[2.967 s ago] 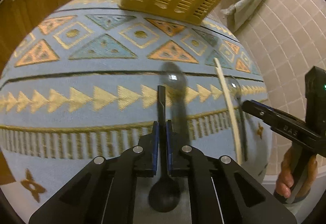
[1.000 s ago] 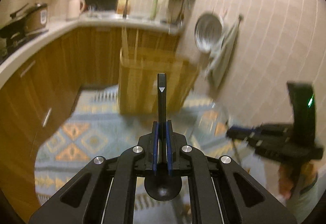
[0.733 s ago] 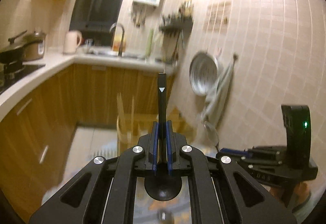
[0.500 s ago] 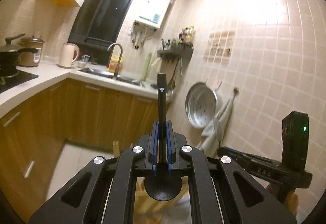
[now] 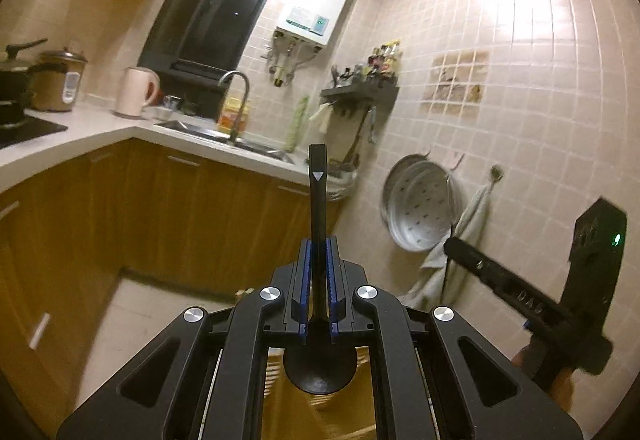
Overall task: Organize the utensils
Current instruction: 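Lift and carry the black spoon and clear spoon over the yellow holder, then open both tools to drop the spoons into the holder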
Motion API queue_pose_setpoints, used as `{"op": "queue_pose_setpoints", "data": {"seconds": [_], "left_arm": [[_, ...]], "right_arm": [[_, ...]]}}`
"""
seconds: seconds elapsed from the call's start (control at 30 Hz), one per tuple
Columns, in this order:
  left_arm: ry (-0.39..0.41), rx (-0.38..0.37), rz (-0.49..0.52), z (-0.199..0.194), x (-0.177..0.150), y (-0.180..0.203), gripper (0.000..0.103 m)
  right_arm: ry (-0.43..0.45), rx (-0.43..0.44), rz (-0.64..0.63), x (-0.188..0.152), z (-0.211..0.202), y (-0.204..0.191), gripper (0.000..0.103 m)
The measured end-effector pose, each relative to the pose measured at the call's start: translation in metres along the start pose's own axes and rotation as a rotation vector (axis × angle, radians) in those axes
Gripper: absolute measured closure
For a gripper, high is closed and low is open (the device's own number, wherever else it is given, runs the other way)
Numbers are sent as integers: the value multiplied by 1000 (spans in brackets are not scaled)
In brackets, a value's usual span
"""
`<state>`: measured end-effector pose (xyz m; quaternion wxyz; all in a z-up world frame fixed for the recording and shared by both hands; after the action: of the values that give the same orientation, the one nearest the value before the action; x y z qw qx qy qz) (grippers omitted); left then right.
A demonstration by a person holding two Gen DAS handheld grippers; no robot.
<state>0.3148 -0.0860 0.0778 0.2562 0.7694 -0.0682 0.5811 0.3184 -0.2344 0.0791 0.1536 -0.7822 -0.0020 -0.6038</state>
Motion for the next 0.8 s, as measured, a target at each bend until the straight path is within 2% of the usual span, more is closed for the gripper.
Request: {"op": "queue_pose_setpoints", "data": {"seconds": [0.23, 0.43, 0.67, 0.7, 0.73, 0.8], "left_arm": [[35, 131, 68, 2, -21, -17, 98], [40, 150, 120, -1, -28, -12, 97], [25, 139, 115, -5, -32, -11, 97], [25, 138, 112, -6, -33, -11, 96], [19, 139, 109, -6, -33, -11, 88], [19, 142, 104, -10, -33, -11, 79]], "right_arm": [[-4, 6, 5, -26, 10, 1, 93], [7, 1, -20, -34, 11, -1, 92], [-15, 10, -13, -42, 12, 5, 92], [-24, 20, -9, -43, 12, 5, 92], [-33, 27, -6, -45, 11, 5, 92], [-51, 34, -6, -47, 10, 6, 87]]}}
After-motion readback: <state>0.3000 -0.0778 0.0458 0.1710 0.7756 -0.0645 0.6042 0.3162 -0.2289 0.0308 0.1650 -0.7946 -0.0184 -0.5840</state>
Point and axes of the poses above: each gripper's, at about its wrist camera, not at the fingertips, and z roughly the way its jaws point, y to its right, x to its top, the point moved 10 cm from there along z, roughly the way its jaws point
